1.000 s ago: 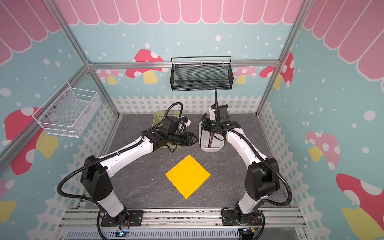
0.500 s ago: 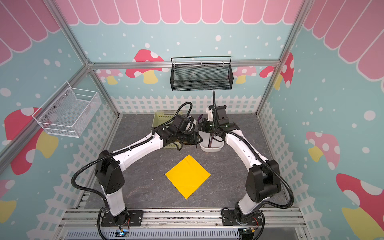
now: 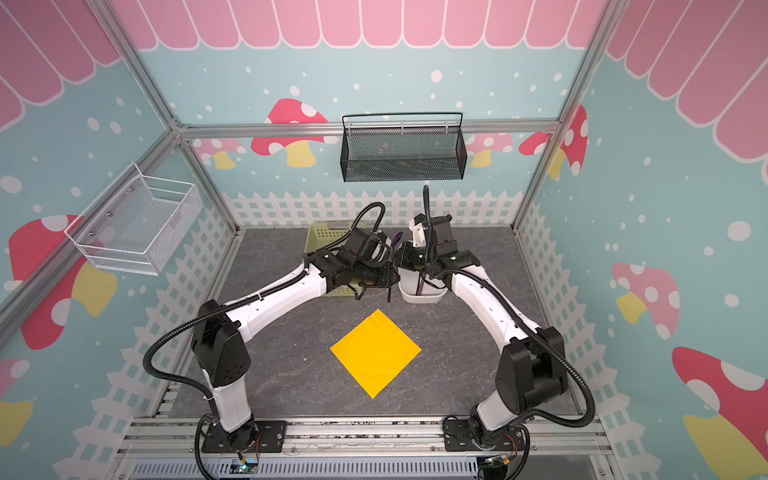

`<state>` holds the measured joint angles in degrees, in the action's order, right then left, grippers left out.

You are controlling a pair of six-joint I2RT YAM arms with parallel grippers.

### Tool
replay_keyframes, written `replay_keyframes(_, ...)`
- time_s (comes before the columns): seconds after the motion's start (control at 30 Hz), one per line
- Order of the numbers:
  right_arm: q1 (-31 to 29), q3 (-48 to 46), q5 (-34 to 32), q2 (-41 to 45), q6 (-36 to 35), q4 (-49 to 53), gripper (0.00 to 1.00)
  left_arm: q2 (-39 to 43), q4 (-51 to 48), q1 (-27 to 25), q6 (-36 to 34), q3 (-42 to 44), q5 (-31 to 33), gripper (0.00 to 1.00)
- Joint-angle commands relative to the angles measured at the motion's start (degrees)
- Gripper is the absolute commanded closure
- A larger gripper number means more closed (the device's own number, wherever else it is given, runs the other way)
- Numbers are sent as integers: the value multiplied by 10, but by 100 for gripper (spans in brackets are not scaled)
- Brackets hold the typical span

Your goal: Place the utensils on the paper napkin and roll it up

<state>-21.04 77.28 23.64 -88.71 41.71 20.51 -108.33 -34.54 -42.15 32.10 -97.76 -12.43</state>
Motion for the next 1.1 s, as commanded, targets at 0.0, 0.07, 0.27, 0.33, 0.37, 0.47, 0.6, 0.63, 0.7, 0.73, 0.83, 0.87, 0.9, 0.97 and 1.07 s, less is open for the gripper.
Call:
replay_keyframes(0.0,-8,-9,10,21,9,-7,100,-1,-13,-5,-7,-15,12,81)
replay_keyframes(0.07,-9,-12,7,23,10,-7,100,-1,-13,-5,-7,-15,13,83)
replay_keyframes(0.27,-11,-10,7,23,11,-8,100,0,-13,-5,-5,-14,16,88)
replay_keyframes(0.33,-11,-9,6,24,10,-8,100,0,-13,-5,-6,-13,17,90)
replay_keyframes(0.37,-11,-9,6,24,10,-7,100,1,-13,-5,-7,-13,18,92)
replay_keyframes(0.47,-11,-8,2,28,7,-8,100,3,-12,-5,-8,-12,22,94)
replay_keyframes(0.6,-11,-9,-12,45,-1,-4,89,9,-10,-5,-12,-10,23,95)
replay_keyframes(0.63,-11,-10,-18,52,-5,-2,83,12,-9,-5,-14,-9,23,95)
replay_keyframes(0.7,-10,-12,-29,70,-14,-2,75,21,0,-5,-21,-2,16,96)
replay_keyframes(0.73,-9,-15,-33,79,-20,-2,72,27,7,-5,-24,4,12,96)
replay_keyframes(0.83,-5,-18,-36,106,-32,-7,66,50,38,-5,-33,27,-9,98)
replay_keyframes(0.87,-3,-20,-33,118,-37,-13,65,59,53,-5,-37,35,-16,98)
replay_keyframes(0.9,-2,-24,-27,128,-43,-24,65,68,66,-5,-40,44,-25,99)
replay_keyframes(0.97,-1,-38,-15,159,-53,-49,64,94,100,-5,-49,62,-41,100)
replay_keyframes(1.07,2,-59,13,198,-69,-85,60,141,166,-5,-65,100,-77,100)
